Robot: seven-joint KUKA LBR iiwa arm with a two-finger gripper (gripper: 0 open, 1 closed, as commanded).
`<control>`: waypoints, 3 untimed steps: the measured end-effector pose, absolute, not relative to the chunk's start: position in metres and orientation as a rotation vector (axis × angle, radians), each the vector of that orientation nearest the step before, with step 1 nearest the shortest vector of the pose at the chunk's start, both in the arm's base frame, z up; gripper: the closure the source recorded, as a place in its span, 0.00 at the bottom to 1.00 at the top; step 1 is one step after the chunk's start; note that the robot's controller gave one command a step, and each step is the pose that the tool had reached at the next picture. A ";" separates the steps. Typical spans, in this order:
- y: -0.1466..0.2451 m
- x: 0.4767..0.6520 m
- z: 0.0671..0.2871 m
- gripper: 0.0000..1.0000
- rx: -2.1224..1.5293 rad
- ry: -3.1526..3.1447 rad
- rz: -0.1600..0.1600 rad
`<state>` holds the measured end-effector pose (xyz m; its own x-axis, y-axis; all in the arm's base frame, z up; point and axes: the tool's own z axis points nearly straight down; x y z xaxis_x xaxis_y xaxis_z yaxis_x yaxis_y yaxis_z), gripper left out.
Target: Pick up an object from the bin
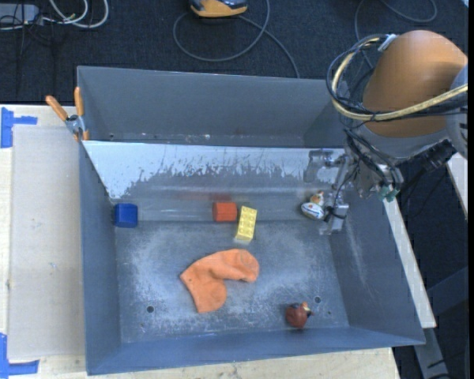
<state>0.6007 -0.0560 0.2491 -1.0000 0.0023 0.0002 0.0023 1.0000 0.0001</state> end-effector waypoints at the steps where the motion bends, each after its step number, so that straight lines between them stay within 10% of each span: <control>1: -0.016 0.612 0.205 0.00 0.107 -3.139 0.000; 3: 0.023 0.601 0.138 0.00 0.065 -3.141 0.001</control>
Offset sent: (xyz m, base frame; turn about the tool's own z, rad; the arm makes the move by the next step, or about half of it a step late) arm -0.0121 0.0543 -0.0853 0.0418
